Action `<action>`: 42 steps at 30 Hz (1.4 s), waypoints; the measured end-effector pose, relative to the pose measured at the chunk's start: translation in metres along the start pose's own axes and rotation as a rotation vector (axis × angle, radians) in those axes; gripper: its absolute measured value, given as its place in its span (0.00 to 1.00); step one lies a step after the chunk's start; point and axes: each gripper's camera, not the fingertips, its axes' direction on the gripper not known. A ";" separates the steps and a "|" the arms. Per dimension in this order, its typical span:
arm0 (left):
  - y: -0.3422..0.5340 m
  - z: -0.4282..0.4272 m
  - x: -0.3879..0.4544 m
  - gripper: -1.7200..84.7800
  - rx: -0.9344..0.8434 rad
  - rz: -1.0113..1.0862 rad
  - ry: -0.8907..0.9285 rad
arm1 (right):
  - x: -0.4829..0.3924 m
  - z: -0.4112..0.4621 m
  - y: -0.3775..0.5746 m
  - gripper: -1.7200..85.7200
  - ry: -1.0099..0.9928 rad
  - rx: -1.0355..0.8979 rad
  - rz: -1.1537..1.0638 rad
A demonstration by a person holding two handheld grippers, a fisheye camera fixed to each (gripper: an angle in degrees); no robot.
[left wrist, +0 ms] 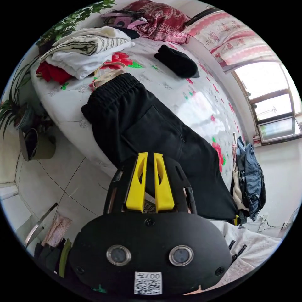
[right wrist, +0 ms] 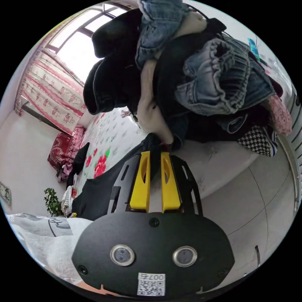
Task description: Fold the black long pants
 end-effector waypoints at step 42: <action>-0.057 0.063 -0.001 0.01 -0.038 0.009 -0.096 | -0.368 0.293 0.110 0.14 -0.426 -1.101 -1.182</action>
